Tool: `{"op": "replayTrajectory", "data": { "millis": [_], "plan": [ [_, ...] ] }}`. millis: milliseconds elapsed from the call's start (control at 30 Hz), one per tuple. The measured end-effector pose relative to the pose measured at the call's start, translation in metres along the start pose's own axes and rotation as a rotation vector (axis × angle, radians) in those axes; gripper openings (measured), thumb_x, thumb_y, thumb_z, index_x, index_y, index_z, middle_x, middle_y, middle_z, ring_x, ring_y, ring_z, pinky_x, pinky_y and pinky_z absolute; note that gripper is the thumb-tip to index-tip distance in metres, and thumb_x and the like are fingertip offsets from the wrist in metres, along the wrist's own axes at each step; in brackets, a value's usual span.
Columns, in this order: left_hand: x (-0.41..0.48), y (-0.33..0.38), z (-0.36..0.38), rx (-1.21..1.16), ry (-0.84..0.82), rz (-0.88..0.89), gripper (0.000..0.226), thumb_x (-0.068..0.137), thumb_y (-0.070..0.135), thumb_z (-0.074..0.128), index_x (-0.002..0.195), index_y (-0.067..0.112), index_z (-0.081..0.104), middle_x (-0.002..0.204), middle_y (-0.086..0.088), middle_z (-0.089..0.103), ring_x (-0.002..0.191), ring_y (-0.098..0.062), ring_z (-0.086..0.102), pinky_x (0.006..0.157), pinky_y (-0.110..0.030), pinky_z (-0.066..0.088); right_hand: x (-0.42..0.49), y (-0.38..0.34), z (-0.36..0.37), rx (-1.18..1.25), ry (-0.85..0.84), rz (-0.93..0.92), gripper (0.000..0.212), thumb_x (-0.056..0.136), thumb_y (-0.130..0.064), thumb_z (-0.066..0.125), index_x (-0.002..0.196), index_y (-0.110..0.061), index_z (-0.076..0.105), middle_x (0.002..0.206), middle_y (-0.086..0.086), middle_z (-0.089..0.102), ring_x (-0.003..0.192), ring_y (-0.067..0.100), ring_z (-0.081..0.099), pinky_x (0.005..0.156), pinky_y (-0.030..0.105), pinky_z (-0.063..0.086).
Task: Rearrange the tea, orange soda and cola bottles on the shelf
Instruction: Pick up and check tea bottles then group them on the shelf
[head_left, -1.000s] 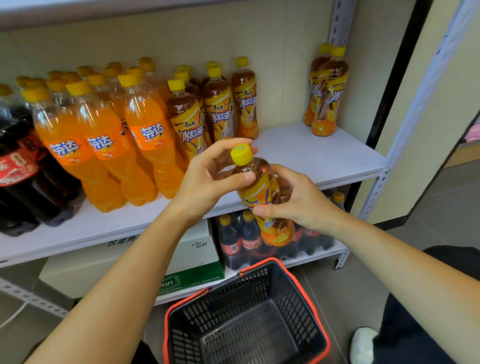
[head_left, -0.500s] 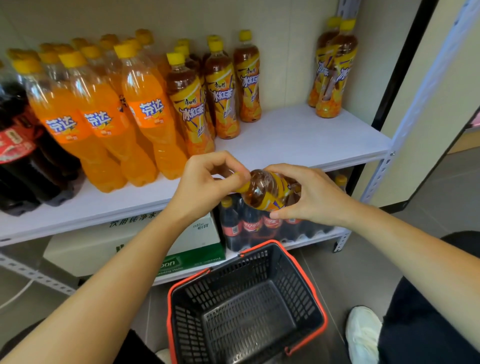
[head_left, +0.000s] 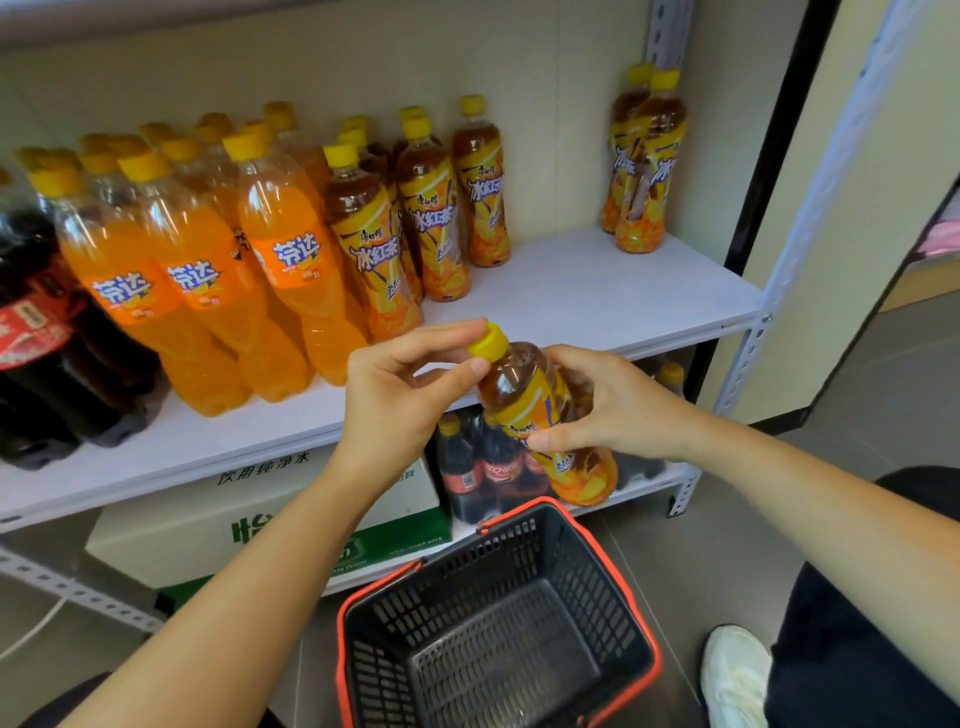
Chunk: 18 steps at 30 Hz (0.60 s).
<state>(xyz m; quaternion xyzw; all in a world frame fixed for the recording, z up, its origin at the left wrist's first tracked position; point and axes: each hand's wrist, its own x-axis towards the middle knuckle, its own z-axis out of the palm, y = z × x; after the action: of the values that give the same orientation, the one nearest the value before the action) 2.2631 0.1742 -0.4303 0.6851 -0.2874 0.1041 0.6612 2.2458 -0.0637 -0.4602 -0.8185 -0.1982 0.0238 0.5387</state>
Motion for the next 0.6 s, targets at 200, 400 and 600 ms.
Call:
{"op": "replayTrajectory", "data": {
  "millis": [200,400,600],
  "plan": [
    [0.002,-0.004,0.005,-0.020,0.184,-0.009,0.012,0.077,0.009,0.084,0.088,0.012,0.080,0.094,-0.001,0.080,0.091,-0.018,0.077,0.080,-0.025,0.058,0.000,-0.004,0.002,0.032,-0.090,0.065,0.054,0.077,-0.027,0.090,0.125,-0.023,0.064,0.118,-0.006,0.075,0.113,0.011,0.069,0.095,0.031,0.057],
    [0.006,-0.011,0.003,-0.050,0.094,-0.066,0.020,0.092,0.006,0.072,0.106,0.019,0.077,0.104,-0.003,0.079,0.095,-0.020,0.075,0.084,-0.033,0.059,0.002,-0.004,0.004,0.180,-0.047,0.140,0.058,0.073,-0.028,0.087,0.125,-0.016,0.064,0.113,0.003,0.076,0.107,0.023,0.073,0.090,0.053,0.059],
    [0.002,-0.014,0.000,0.033,-0.155,-0.206,0.028,0.090,0.007,0.073,0.115,0.019,0.073,0.116,0.005,0.076,0.107,-0.016,0.071,0.087,-0.025,0.054,0.009,-0.018,-0.003,0.475,0.120,0.214,0.057,0.080,-0.031,0.074,0.132,-0.012,0.060,0.116,0.014,0.075,0.108,0.031,0.072,0.092,0.048,0.059]
  ]
}}
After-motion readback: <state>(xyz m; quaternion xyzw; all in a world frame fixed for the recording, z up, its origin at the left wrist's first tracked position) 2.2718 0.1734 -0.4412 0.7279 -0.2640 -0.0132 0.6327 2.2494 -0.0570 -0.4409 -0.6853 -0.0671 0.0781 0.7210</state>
